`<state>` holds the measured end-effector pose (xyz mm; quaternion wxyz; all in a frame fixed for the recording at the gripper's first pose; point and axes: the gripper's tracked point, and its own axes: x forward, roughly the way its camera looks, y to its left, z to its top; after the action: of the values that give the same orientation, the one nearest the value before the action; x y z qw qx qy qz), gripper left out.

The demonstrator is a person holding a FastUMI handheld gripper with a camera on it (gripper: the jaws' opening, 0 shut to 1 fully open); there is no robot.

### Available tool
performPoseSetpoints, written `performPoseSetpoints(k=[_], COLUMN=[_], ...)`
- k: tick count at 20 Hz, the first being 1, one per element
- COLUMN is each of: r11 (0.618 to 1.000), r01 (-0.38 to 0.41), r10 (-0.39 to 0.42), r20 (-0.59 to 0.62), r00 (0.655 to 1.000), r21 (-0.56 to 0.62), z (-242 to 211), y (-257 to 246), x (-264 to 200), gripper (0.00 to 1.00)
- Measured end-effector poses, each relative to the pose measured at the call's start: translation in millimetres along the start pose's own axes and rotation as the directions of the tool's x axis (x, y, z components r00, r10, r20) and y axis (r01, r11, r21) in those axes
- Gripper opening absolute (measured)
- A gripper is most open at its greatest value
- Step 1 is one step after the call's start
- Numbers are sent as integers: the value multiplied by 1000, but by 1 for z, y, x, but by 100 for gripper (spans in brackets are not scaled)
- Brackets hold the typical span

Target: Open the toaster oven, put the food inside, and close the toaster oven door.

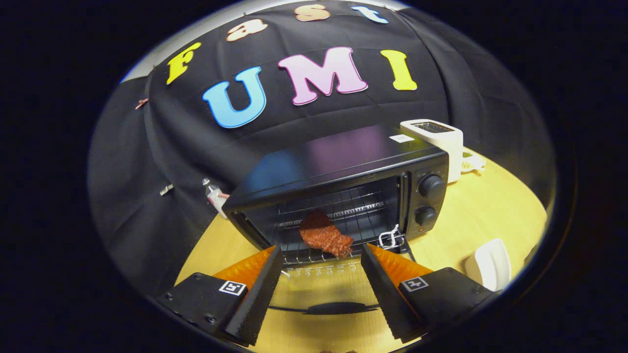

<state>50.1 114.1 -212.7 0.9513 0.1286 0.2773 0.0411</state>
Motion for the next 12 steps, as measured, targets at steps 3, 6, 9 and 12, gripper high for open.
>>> performPoseSetpoints(k=[3, 6, 9, 12], r11=[997, 997, 994, 990], r01=[0, -9, -26, -38], r10=[-1, 5, 14, 15], r20=[-14, -57, -121, -165], r00=[1000, 998, 993, 986], r21=[-71, -76, -104, -138], z=[-1, -20, -50, -73], y=[-5, -3, 1, 4], x=[-27, -49, -60, -63], gripper=[98, 98, 98, 98])
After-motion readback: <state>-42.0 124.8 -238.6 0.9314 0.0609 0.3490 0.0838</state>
